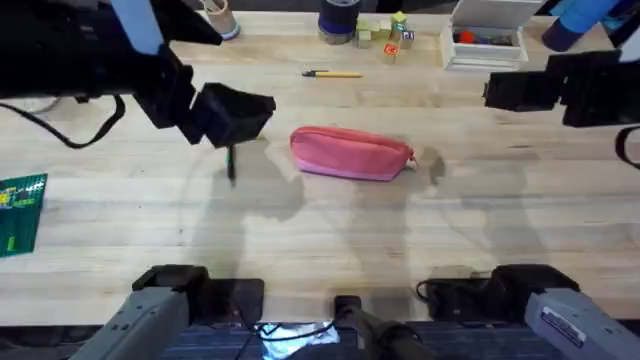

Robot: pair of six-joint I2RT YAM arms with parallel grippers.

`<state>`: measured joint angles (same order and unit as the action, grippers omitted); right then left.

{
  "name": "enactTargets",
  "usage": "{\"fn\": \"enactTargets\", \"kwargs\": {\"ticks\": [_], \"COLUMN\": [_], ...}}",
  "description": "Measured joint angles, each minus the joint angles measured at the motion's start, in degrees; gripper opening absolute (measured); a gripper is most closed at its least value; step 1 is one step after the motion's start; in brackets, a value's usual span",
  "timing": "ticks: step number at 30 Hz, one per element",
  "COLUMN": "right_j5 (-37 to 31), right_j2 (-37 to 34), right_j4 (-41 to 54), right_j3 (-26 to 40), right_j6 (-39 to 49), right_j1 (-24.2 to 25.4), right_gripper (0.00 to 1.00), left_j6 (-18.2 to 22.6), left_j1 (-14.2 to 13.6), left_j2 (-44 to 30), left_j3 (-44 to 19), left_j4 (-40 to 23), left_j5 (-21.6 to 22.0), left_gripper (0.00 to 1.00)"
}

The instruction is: Unzip the bag, pick up the pens from the table one at a time and place them inside, then zip the bag closed.

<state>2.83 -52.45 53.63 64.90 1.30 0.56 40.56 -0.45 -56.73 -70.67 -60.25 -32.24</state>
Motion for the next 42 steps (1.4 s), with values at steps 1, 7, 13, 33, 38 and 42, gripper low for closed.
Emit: {"fn": "enactTargets", "kwargs": {"ticks": [1,7,13,33,38,42], "right_j5": [0.0,0.0,0.0,0.0,0.0,0.0], "right_j2": [0.0,0.0,0.0,0.0,0.0,0.0], "right_j4": [0.0,0.0,0.0,0.0,0.0,0.0], "right_j3": [0.0,0.0,0.0,0.1,0.1,0.1], "right_j6": [0.0,0.0,0.0,0.0,0.0,0.0], "right_j1": [0.0,0.0,0.0,0.0,0.0,0.0], "right_gripper": [0.996,0.996,0.996,0.995,0.996,0.995], "left_j6": [1.8,10.7,13.5,20.0,25.1,27.8], "left_j1": [0.0,0.0,0.0,0.0,0.0,0.0], "left_j2": [0.0,-0.4,-1.4,-7.1,-12.5,-17.1], "left_j3": [0.0,-0.1,-0.1,-0.4,-0.4,-0.4], "left_j4": [0.0,0.5,1.2,-4.0,-4.1,-4.1], "left_j5": [-0.4,-1.4,-1.4,-4.3,-8.4,-10.4], "left_gripper": [0.993,0.993,0.993,0.995,0.995,0.994]}}
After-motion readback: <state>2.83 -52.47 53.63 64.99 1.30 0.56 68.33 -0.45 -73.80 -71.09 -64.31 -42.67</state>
